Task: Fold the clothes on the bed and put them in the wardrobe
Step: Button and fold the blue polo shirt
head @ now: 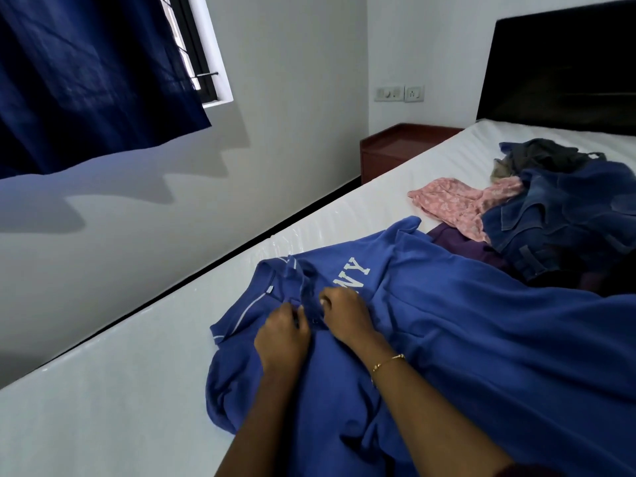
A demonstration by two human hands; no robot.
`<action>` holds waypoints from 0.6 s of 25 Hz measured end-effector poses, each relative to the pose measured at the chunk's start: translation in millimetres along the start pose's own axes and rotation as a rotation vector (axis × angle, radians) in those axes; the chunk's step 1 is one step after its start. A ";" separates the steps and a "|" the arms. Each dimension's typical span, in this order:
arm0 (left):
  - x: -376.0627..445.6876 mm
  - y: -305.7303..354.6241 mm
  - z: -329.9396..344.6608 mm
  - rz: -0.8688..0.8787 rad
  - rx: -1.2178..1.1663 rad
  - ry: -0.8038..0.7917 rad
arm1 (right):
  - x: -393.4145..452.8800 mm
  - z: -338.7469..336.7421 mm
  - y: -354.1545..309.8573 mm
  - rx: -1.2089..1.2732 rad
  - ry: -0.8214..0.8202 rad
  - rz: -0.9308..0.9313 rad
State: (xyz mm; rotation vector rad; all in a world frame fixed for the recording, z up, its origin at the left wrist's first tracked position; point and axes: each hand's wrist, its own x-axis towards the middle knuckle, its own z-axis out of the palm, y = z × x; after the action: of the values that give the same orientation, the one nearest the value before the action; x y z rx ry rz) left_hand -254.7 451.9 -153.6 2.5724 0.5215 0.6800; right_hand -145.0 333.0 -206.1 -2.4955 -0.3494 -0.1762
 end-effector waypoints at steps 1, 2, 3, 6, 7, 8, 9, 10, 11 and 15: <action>-5.1 -6.0 5.5 -0.046 -0.029 -0.013 | 5.2 -2.4 -2.4 0.049 -0.012 -0.012; -4.8 -10.1 7.9 -0.092 -0.076 -0.020 | 9.3 -4.8 -4.2 0.094 -0.029 -0.022; -0.5 -13.4 9.1 -0.136 -0.126 -0.022 | 12.6 -6.7 -6.6 0.127 -0.037 -0.030; 8.5 -18.0 12.2 -0.213 -0.224 -0.002 | 20.4 1.1 -10.2 0.180 -0.040 0.034; 7.1 -18.4 14.7 -0.226 -0.233 0.008 | 22.0 3.9 -14.9 0.175 -0.046 0.084; 5.6 -17.3 16.9 -0.232 -0.212 0.004 | 24.0 7.7 -20.8 0.158 -0.044 0.121; 5.1 -17.3 19.6 -0.229 -0.177 -0.014 | 25.3 11.7 -26.8 0.132 -0.040 0.139; 6.4 -17.3 21.9 -0.220 -0.142 -0.029 | 28.0 16.1 -30.0 0.111 -0.022 0.137; 8.6 -17.1 22.3 -0.204 -0.118 -0.041 | 29.2 17.7 -30.6 0.113 0.001 0.123; 20.4 -13.6 14.3 -0.122 -0.069 -0.007 | 46.1 5.4 -19.6 0.161 0.096 0.042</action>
State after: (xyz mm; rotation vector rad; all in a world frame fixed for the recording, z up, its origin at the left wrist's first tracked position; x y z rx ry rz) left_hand -233.8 468.2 -163.9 2.4550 0.6362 0.6349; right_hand -106.3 361.1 -190.1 -2.3245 -0.2607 -0.2408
